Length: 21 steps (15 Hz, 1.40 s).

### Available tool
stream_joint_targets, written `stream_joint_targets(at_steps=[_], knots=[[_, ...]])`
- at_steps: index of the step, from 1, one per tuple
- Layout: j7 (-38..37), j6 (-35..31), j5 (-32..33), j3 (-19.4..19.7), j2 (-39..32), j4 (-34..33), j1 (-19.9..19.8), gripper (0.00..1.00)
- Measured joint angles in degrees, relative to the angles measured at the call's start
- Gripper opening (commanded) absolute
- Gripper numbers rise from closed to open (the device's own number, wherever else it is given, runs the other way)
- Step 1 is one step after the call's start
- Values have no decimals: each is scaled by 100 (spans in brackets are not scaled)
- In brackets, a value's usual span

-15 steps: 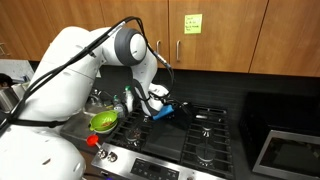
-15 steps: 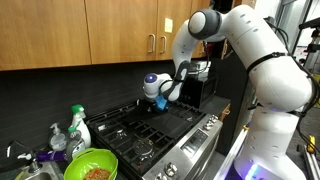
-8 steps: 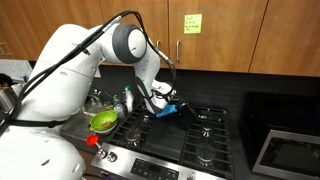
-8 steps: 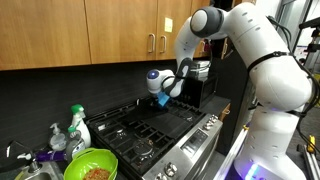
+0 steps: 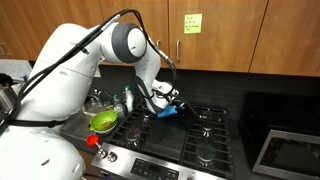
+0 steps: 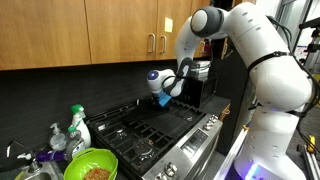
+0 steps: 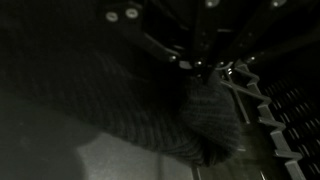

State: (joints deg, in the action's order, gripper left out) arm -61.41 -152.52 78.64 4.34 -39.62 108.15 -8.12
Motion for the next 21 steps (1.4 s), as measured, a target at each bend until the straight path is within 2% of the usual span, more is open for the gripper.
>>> stream_joint_targets(at_steps=[4, 12, 17, 21], knots=[[-132, 347, -239, 120, 0, 14, 5, 1], [-456, 398, -288, 180, 0, -171, 201, 1], [-864, 792, -348, 195, 1, -348, 383, 1], [-1111, 1266, -700, 192, 0, -394, 482, 1]])
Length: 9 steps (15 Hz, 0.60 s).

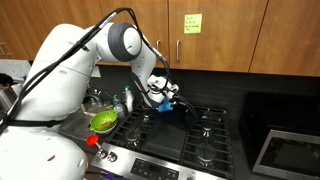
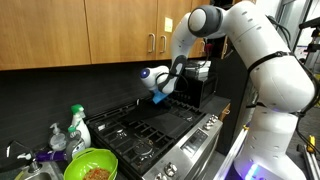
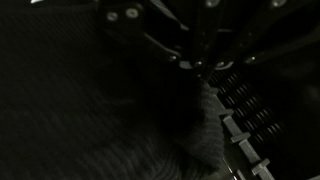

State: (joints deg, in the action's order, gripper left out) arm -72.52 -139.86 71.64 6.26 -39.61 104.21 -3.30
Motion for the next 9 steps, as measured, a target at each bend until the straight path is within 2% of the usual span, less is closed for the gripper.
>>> stream_joint_targets(at_steps=[6, 7, 9], knots=[[-473, 944, -517, 1, 0, -66, 205, 1], [-551, 1040, -540, 1, 0, -77, 235, 22], [-673, 1146, -541, 1, 0, -81, 279, 33]])
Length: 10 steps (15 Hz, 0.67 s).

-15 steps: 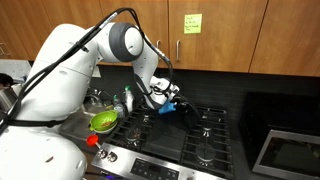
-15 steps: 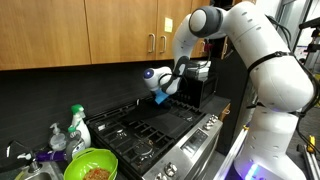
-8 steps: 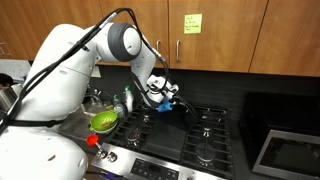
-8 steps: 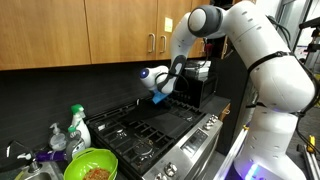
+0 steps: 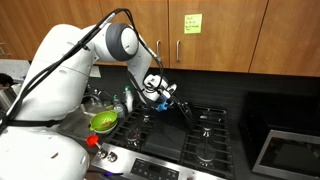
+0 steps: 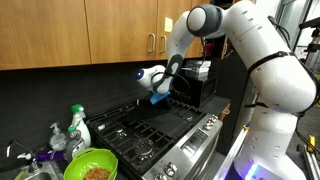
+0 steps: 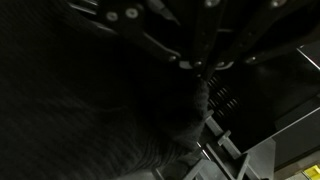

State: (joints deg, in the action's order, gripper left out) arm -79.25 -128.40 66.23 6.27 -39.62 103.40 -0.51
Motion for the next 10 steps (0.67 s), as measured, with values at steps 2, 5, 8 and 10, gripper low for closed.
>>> stream_joint_targets(at_steps=[2, 5, 8, 10], knots=[[-38, 32, 9, 0, 0, 0, 25, 46], [-48, 25, 32, 0, 0, -3, 32, 12], [-48, 16, 16, -3, 0, -6, 32, 1], [-48, -6, 0, -11, 0, -6, 31, 0]])
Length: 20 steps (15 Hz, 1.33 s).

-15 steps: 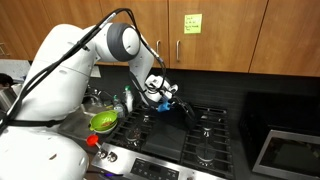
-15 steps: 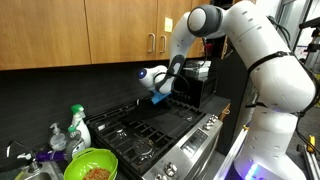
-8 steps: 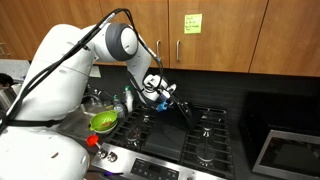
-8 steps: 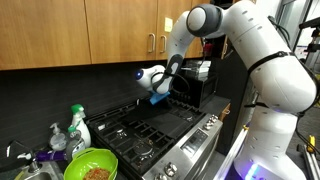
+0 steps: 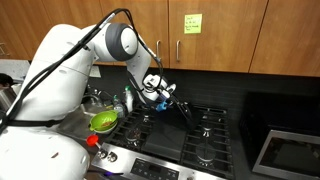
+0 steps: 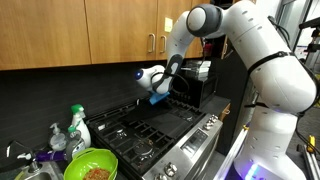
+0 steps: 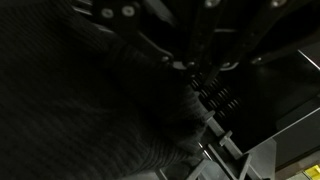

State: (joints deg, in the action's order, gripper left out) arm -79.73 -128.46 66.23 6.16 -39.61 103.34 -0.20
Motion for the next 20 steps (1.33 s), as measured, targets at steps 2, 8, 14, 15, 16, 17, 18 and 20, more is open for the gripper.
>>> stream_joint_targets(at_steps=[2, 8, 14, 15, 16, 17, 18, 20], knots=[[0, -41, -4, -8, 0, 0, -1, 1], [0, -71, -4, -12, 0, 0, -4, 1], [0, -74, -4, -13, 0, 0, -6, 0], [1, -74, -4, -13, -4, 0, -6, 0], [3, -71, -4, -13, -14, 2, -3, 0], [4, -62, -4, -13, -32, 3, -1, 0], [6, -47, -4, -12, -61, 1, -1, 0], [4, 32, -22, 7, -131, -35, -17, 0]])
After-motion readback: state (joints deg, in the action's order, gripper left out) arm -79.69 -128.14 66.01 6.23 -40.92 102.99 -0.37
